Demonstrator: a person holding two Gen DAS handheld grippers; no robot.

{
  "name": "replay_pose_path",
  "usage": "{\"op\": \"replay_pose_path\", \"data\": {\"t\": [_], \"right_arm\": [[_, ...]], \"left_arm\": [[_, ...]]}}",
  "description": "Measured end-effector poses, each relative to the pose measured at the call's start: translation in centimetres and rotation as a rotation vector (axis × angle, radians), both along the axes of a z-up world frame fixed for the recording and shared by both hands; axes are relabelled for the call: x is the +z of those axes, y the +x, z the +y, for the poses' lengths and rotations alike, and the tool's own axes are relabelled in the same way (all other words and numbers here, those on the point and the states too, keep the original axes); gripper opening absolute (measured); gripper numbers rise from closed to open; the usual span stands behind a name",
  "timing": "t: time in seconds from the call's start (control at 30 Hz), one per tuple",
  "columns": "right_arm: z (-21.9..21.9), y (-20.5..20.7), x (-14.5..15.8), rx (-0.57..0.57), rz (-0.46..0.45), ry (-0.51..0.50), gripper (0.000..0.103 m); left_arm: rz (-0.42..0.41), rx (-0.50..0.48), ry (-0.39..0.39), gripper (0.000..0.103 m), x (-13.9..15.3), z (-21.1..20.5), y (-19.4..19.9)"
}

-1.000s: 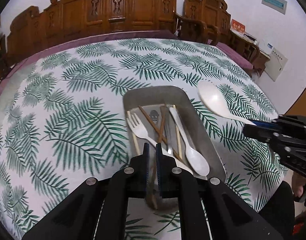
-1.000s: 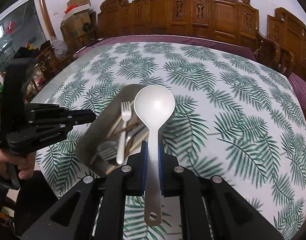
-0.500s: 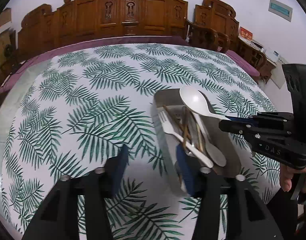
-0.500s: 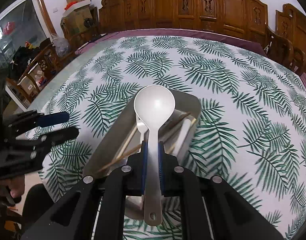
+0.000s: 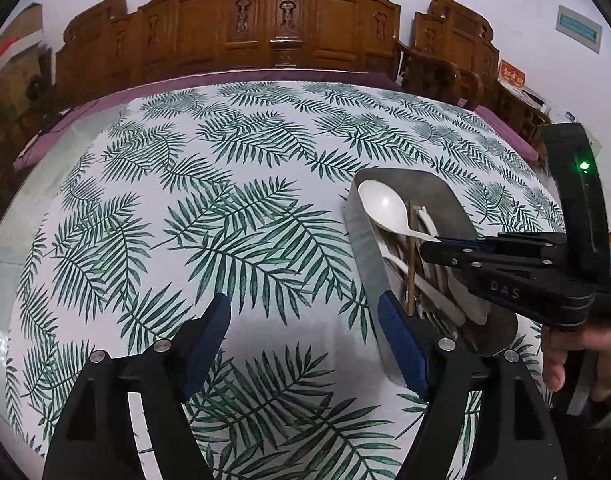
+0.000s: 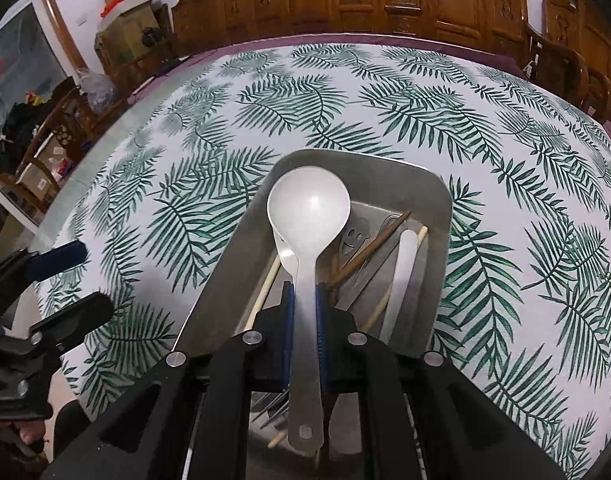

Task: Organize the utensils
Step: 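Open the left gripper over the tray while the right gripper lowers the spoon into it, then open the right gripper to release the white spoon in the tray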

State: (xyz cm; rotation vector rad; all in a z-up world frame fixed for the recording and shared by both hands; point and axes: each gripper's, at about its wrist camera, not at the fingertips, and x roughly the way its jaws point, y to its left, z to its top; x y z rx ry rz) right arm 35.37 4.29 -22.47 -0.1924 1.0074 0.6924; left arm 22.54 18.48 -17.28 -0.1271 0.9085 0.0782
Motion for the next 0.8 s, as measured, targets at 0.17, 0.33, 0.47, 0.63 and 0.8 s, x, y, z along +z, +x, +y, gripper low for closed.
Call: {"op": "replay_pose_path", "data": {"t": [0.17, 0.33, 0.47, 0.63, 0.8], "right_arm": [[0.2, -0.1, -0.5, 0.012, 0.006, 0.001, 0.015], [-0.1, -0.5, -0.1, 0.036, -0.004, 0.017, 0.017], [-0.7, -1.0, 0.9, 0.058, -0.044, 0.030, 0.030], [-2.1, -1.7, 2.1, 0.062, -0.079, 0.046, 0.030], [-4.9, -2.9, 3.5, 0.048, -0.117, 0.082, 0.034]], "left_arm": [[0.001, 0.006, 0.006, 0.073, -0.1, 0.2, -0.2], [-0.001, 0.022, 0.008, 0.073, 0.2, 0.3, -0.2], [-0.012, 0.023, 0.009, 0.073, 0.7, 0.0, -0.3], [-0.027, 0.015, 0.017, 0.074, 1.4, -0.9, -0.4], [-0.057, 0.011, 0.027, 0.082, 2.4, -2.1, -0.8]]}}
